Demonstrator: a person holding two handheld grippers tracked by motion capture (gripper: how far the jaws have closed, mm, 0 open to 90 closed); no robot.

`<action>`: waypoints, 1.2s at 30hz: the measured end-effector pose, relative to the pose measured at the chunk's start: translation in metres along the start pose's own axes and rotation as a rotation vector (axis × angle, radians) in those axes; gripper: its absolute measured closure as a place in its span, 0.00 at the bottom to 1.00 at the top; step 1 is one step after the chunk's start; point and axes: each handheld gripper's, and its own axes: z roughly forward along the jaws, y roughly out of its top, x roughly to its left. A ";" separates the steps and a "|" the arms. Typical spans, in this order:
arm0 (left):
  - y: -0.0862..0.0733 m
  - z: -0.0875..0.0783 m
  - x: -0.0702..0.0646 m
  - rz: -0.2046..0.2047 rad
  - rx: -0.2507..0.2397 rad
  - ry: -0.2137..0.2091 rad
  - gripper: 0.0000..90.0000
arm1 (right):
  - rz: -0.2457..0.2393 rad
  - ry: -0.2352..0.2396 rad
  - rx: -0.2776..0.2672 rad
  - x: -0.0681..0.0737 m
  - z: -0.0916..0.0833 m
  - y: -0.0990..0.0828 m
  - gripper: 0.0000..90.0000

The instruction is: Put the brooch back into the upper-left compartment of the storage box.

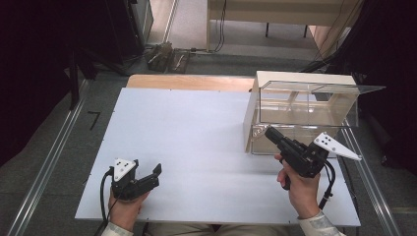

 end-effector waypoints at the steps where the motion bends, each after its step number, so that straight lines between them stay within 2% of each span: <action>1: 0.000 0.000 0.000 -0.001 -0.001 0.000 0.19 | 0.002 0.005 -0.006 0.000 0.000 0.001 0.97; 6: 0.000 0.000 0.000 0.000 -0.002 0.000 0.19 | 0.000 -0.002 -0.036 -0.002 -0.002 0.008 0.97; 29: 0.000 0.001 0.000 -0.006 0.000 -0.005 0.19 | 0.063 -0.028 -0.110 -0.022 -0.003 0.027 0.97; 36: 0.000 0.001 0.000 -0.002 0.003 -0.007 0.19 | 0.086 -0.080 -0.126 -0.034 -0.001 0.029 0.97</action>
